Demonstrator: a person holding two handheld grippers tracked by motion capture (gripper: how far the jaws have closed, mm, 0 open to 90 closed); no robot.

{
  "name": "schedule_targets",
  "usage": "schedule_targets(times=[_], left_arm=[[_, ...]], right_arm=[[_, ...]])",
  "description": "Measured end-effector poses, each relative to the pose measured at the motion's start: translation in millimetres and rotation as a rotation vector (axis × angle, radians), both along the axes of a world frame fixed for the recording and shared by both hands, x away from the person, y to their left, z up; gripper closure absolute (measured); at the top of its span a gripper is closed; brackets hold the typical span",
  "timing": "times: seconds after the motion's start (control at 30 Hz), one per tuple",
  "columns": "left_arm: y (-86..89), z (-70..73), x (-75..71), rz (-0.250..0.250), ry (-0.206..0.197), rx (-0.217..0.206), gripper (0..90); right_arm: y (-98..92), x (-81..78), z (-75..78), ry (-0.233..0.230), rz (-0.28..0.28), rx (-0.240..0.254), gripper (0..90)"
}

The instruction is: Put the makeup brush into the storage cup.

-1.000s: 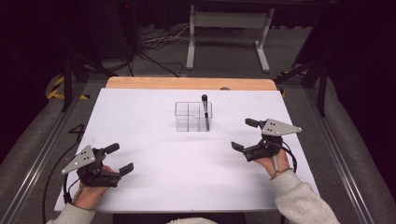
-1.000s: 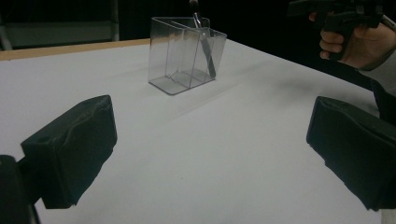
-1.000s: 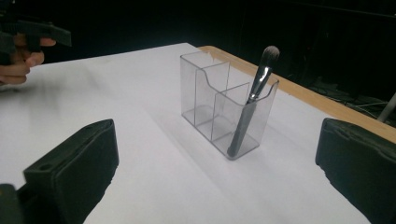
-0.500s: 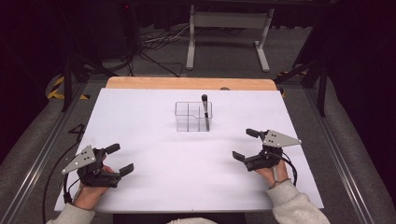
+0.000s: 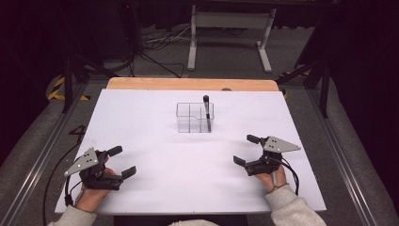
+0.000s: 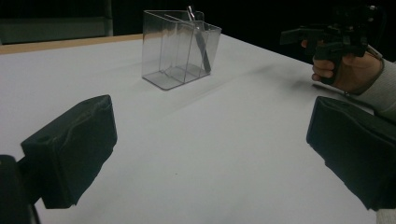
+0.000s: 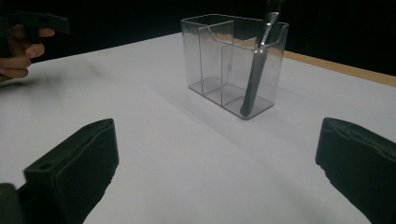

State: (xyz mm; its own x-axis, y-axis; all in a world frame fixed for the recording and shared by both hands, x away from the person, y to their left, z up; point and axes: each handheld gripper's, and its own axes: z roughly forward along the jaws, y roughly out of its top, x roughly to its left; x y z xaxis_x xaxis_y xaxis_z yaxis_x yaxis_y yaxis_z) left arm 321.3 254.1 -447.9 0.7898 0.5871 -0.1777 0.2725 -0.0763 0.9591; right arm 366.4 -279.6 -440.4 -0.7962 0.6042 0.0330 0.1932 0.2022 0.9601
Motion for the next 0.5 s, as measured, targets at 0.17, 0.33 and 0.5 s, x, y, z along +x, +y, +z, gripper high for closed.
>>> schedule_targets(times=[0.17, 0.33, 0.5], left_arm=[[0.1, -1.4, 0.5, 0.002, -0.001, -0.001, 2.5], [-0.2, -2.9, 1.0, 0.005, 0.004, -0.002, 2.4], [-0.6, -3.9, 1.5, 0.01, 0.003, 0.0, 2.4]], right_arm=[[-3.3, -0.4, -4.7, 0.007, -0.021, 0.027, 0.0], [-0.8, -1.2, -9.7, 0.009, -0.019, 0.017, 0.0], [-2.0, -1.0, -9.6, 0.007, -0.038, 0.021, 0.0]])
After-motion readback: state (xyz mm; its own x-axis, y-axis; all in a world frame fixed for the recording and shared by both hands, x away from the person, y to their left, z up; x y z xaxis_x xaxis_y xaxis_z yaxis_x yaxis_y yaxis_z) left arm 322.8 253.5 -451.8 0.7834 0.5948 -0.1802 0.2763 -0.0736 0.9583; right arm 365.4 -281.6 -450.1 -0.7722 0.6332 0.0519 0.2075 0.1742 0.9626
